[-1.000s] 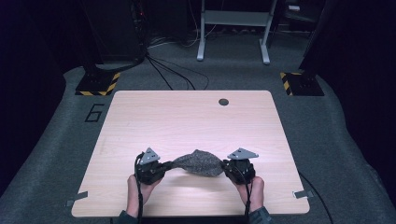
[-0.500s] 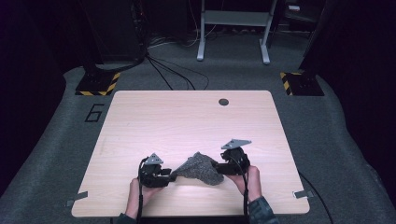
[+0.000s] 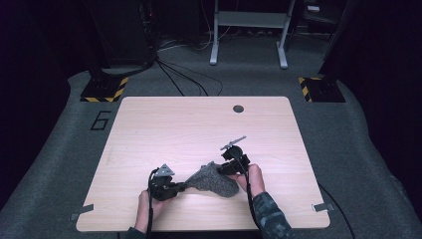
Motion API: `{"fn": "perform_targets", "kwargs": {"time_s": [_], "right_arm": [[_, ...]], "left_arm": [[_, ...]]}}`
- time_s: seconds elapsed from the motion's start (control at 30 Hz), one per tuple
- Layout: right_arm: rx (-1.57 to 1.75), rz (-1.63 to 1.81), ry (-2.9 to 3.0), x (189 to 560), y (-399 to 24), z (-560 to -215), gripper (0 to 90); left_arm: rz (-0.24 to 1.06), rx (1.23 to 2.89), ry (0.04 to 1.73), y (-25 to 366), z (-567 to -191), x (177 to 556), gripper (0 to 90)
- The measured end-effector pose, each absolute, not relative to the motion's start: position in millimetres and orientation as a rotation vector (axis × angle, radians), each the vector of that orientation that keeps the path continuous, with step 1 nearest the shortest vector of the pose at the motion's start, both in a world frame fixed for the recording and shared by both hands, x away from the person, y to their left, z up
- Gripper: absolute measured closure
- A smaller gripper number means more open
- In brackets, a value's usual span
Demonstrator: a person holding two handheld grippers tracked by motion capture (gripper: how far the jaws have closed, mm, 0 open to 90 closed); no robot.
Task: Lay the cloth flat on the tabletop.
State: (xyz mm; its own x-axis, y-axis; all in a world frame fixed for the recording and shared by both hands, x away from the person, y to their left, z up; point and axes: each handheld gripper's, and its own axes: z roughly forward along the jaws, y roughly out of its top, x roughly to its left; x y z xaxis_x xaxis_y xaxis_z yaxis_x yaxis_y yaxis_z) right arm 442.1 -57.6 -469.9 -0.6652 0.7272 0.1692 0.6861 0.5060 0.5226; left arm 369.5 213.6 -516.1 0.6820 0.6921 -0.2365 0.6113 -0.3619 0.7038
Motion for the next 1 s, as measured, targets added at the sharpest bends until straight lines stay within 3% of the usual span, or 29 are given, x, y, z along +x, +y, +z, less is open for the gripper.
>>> {"fn": "perform_targets", "kwargs": {"time_s": [0.2, 0.57, 0.83, 1.0], "right_arm": [[1.224, 0.904, 2.579, 436, -62, -460, 82.6], [1.198, 1.001, 2.384, 448, -71, -432, 84.5], [1.19, 1.065, 2.252, 469, -55, -394, 84.8], [1.108, 1.102, 2.182, 454, -54, -378, 84.3]], "left_arm": [[0.144, 2.088, 0.998, 215, -515, 372, 87.3], [0.248, 2.099, 0.997, 217, -498, 407, 88.0], [0.437, 2.043, 1.009, 237, -438, 465, 88.1], [0.501, 2.081, 0.938, 235, -416, 454, 87.9]]}}
